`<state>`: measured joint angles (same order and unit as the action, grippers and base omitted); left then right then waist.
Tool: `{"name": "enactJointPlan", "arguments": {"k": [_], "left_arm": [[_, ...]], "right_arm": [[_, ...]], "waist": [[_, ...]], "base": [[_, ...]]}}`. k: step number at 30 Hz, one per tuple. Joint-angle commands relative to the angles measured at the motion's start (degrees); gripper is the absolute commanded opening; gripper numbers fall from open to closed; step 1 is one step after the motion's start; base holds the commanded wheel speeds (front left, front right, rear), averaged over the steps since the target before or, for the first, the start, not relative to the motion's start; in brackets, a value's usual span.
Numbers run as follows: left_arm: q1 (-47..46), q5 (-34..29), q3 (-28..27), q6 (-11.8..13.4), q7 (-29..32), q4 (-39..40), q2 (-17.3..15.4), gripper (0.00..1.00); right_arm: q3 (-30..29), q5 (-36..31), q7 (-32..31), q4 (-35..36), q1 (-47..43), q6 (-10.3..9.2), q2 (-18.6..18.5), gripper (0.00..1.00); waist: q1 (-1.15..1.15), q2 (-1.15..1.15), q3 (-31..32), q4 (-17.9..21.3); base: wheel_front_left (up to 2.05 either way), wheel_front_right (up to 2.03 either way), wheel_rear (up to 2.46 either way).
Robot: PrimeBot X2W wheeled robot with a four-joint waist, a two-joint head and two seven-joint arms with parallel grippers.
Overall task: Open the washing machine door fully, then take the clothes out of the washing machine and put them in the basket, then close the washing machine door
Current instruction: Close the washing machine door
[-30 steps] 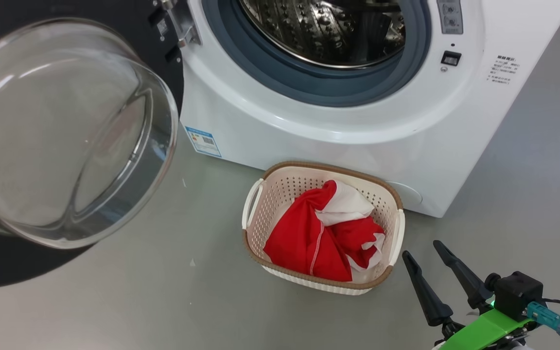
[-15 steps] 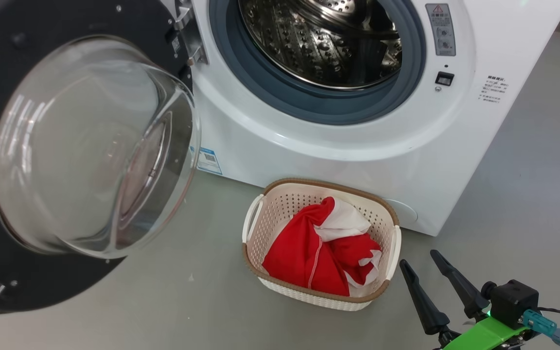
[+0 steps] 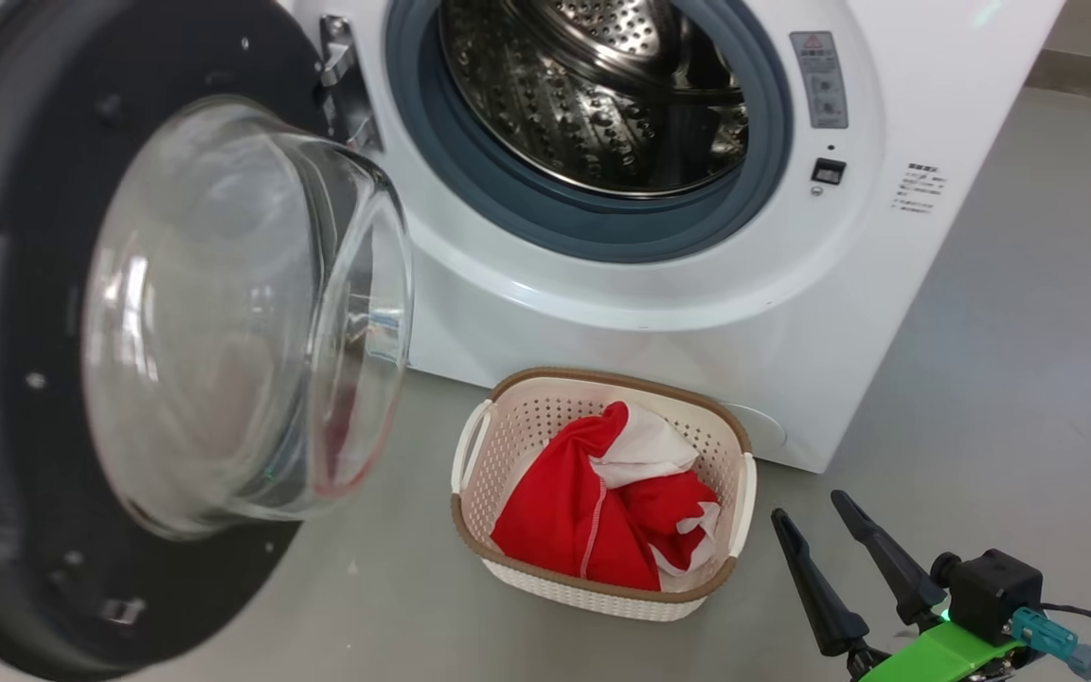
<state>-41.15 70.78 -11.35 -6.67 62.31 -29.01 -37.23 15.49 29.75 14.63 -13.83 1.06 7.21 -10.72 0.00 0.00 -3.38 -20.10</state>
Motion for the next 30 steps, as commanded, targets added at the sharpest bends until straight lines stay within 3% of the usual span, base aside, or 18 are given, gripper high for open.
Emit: {"name": "enactJointPlan", "arguments": {"k": [1, 9, 16, 30], "left_arm": [[0.6, 1.8, -0.4, -0.8, 1.1, 3.3, -2.0, 0.0], [3.2, 6.8, 4.2, -0.8, 0.0, 12.6, -0.9, 0.0], [3.2, 7.8, 8.6, -0.8, -4.9, 18.0, 0.5, 0.0], [-0.1, 6.0, 19.4, -0.8, -21.0, 21.7, 3.5, 0.0]], "right_arm": [[0.9, -0.6, 0.4, 1.3, -0.5, 0.28, -0.3, 1.0], [0.5, -0.8, 0.4, 1.5, -0.3, 0.28, -0.2, 1.0], [-0.1, -1.0, 0.4, 1.7, -0.2, 0.28, 0.1, 1.0], [-2.6, -1.2, 0.4, 2.3, 1.0, 0.28, 0.4, 1.0]], "waist": [[0.0, 0.0, 0.3, 0.6], [0.0, 0.0, 0.5, 3.9], [0.0, 0.0, 0.3, 7.1], [0.0, 0.0, -2.4, 14.5]], "base": [[0.0, 0.0, 0.0], [0.0, 0.0, 0.0], [0.0, 0.0, 0.0], [0.0, 0.0, 0.0]]}}
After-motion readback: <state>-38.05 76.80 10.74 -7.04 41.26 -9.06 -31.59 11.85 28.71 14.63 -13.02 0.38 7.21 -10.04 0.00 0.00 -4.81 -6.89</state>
